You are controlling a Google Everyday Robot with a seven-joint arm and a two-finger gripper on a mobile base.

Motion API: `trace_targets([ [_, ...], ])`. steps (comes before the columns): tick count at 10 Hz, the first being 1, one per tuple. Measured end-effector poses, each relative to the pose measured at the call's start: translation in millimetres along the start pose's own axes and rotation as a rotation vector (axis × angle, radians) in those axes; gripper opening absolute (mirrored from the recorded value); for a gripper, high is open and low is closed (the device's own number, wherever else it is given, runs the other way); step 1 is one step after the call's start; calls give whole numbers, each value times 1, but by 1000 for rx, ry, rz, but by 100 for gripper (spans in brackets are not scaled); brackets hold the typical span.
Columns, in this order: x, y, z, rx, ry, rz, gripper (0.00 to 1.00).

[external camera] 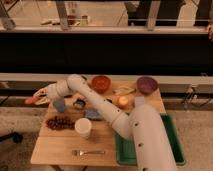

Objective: Place pepper in plastic cup

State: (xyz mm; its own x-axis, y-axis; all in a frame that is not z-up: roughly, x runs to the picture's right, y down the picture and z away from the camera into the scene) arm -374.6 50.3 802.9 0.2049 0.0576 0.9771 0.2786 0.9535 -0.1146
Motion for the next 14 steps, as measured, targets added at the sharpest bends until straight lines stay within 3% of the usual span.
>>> trace_targets([
  [4, 15, 23, -22, 36, -12, 55, 11],
  [10, -36, 20, -51, 70, -38, -21, 18],
  [14, -33, 11, -56, 76, -30, -36, 18],
])
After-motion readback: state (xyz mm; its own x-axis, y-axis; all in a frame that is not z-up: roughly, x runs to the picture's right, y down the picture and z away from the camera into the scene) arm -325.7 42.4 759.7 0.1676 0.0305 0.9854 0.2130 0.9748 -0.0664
